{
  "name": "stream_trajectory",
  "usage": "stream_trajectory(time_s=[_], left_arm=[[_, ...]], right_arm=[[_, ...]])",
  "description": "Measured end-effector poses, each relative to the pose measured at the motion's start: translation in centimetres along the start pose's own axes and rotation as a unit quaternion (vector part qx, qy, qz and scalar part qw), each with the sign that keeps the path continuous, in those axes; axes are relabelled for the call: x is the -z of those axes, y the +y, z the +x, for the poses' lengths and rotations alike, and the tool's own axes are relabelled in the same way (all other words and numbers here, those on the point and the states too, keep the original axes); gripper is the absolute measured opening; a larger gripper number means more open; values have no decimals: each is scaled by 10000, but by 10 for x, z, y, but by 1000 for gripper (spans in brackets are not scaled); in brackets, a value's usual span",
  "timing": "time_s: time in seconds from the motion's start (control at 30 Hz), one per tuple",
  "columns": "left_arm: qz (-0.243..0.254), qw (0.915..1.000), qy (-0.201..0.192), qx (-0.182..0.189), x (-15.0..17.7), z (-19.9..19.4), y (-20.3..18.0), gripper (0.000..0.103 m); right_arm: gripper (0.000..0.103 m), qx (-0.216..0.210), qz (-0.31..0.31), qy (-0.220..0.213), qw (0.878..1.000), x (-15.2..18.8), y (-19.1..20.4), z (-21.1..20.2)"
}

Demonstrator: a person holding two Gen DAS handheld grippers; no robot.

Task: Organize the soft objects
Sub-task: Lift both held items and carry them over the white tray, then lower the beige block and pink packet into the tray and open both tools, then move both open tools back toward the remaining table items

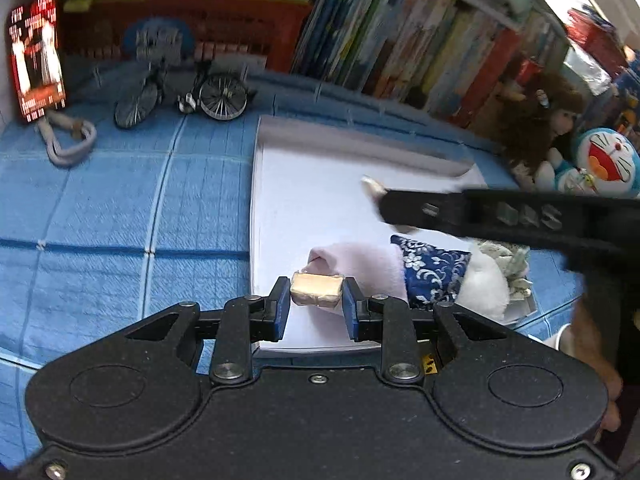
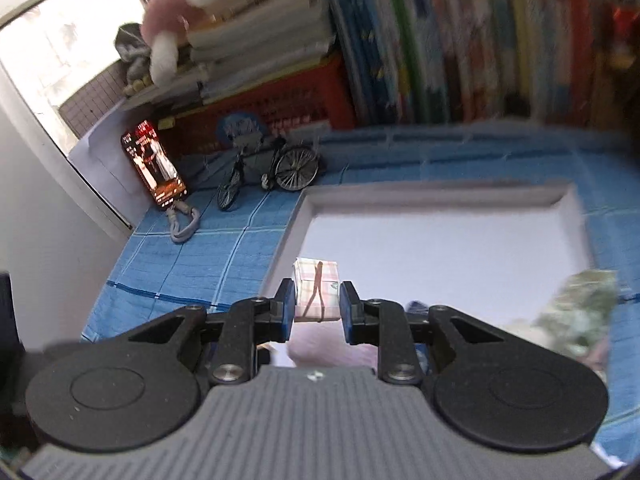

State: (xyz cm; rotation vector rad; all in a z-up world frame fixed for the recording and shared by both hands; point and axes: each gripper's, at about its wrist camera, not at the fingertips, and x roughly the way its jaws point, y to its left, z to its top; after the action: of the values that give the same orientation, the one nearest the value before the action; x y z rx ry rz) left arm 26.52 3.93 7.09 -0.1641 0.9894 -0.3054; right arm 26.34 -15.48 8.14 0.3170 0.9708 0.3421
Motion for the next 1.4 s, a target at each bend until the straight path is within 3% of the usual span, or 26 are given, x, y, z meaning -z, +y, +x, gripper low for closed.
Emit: stream_trajectory(time_s=[0.27,0.47,0.57,0.77,1.07,1.4], left_arm=[[4,9997,225,-98,-1,23,9,26],[-70,9996,261,5,0,26,16,31],[-120,9996,254,82,-1,23,16,37],[-173,9995,207,176,1,8,13,49],[-225,9987,-245,375,15,-44,24,71],[-73,9966,-769,284,59,-93,33,77]], right_arm=[[29,-35,82,621,9980,-12,14,61],[33,-39,166,796,9967,-9,13,74],[45,-113,277,809,9963,-8,9,72],[55,-248,333,668,9969,-9,4,49],[64,-298,-77,203,9993,5,-8,-11],[76,-114,-852,-177,9961,48,-17,-71]])
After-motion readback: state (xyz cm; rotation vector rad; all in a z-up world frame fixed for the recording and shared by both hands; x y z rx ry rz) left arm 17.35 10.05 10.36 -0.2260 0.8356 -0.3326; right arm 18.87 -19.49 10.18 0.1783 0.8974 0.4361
